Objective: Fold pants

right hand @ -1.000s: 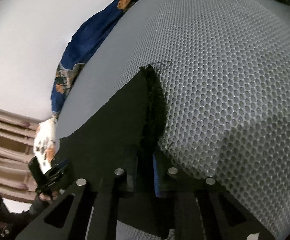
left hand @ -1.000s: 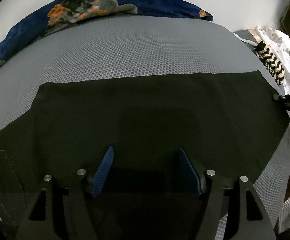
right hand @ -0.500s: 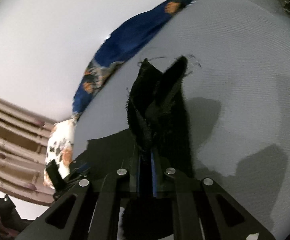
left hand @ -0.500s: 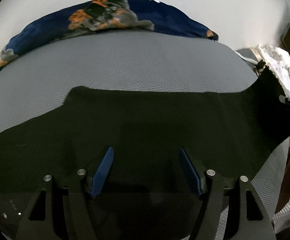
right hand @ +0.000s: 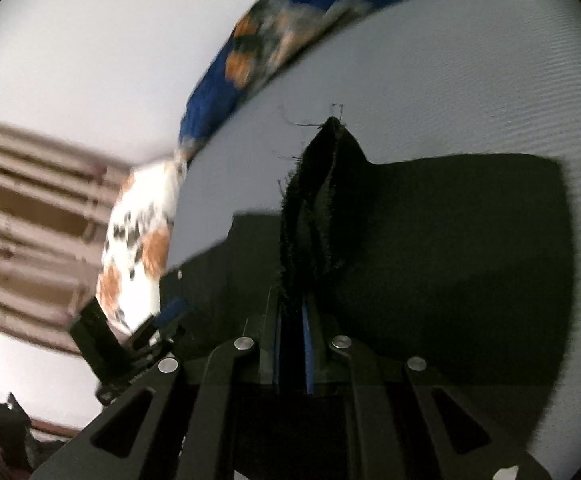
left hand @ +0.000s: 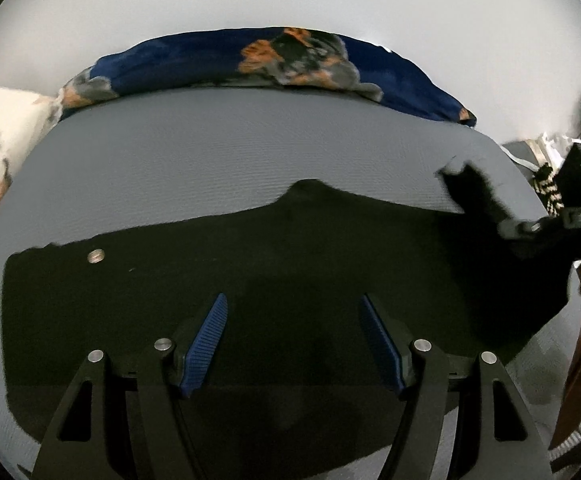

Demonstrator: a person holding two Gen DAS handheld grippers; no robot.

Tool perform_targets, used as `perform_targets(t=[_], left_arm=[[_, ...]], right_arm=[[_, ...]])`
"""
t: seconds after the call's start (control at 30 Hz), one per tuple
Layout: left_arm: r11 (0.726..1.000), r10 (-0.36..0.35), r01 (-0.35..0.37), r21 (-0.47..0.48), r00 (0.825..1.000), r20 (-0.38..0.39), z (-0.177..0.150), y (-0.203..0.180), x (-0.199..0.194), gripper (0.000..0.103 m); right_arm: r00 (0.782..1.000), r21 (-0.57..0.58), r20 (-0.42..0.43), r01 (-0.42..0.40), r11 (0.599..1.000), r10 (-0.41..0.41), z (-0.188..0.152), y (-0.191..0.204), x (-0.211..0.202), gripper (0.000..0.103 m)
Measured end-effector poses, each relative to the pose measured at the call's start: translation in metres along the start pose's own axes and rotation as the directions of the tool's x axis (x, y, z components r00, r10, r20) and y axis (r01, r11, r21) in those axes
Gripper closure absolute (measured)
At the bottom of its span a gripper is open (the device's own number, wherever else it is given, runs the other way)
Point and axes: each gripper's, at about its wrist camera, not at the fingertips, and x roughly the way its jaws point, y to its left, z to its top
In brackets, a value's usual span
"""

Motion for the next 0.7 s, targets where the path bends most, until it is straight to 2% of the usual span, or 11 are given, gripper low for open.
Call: perform_targets(t=[0.1, 0.2, 0.3, 0.33, 0.53, 0.6, 0.7], left_arm=[[1.0, -0.009, 0.01, -0.021, 1.0, 0.008, -0.007, 0.013, -0.01, 0.034], [0.999, -0.029, 0.029, -0.037, 0.999, 0.015, -0.013, 0.02, -0.019, 0.034], [0.997, -0.054, 0.055, -0.049, 0.998, 0.022, -0.015, 0.023, -0.023, 0.034], [0.996, -0.064, 0.065, -0.053, 0.998, 0.024, -0.016, 0.023, -0.024, 0.034], [0.985, -0.151, 0.152, -0.079, 0.988, 0.014, -0.015, 0.02, -0.028, 0.034], [0.975, -0.199, 0.198, -0.097, 0.98, 0.0, -0.013, 0.017, -0.027, 0.034], [0.955, -0.272, 0.265, -0.13, 0.962, -0.034, -0.011, 0.011, -0.019, 0.034]], right_arm=[[0.998, -0.027, -0.066, -0.005, 1.0, 0.003, -0.006, 0.012, 0.036, 0.094], [0.991, -0.092, -0.126, 0.042, 0.995, -0.054, -0.016, 0.03, 0.071, 0.094], [0.978, -0.142, -0.159, 0.113, 0.983, -0.135, -0.027, 0.036, 0.095, 0.093], [0.977, -0.149, -0.163, 0.115, 0.982, -0.139, -0.03, 0.037, 0.1, 0.091], [0.982, -0.14, -0.116, 0.134, 0.981, -0.151, -0.034, 0.051, 0.088, 0.081], [0.989, -0.115, -0.082, 0.115, 0.987, -0.125, -0.034, 0.05, 0.073, 0.076], [0.991, -0.081, -0.003, 0.133, 0.988, -0.134, -0.037, 0.045, 0.047, 0.071]])
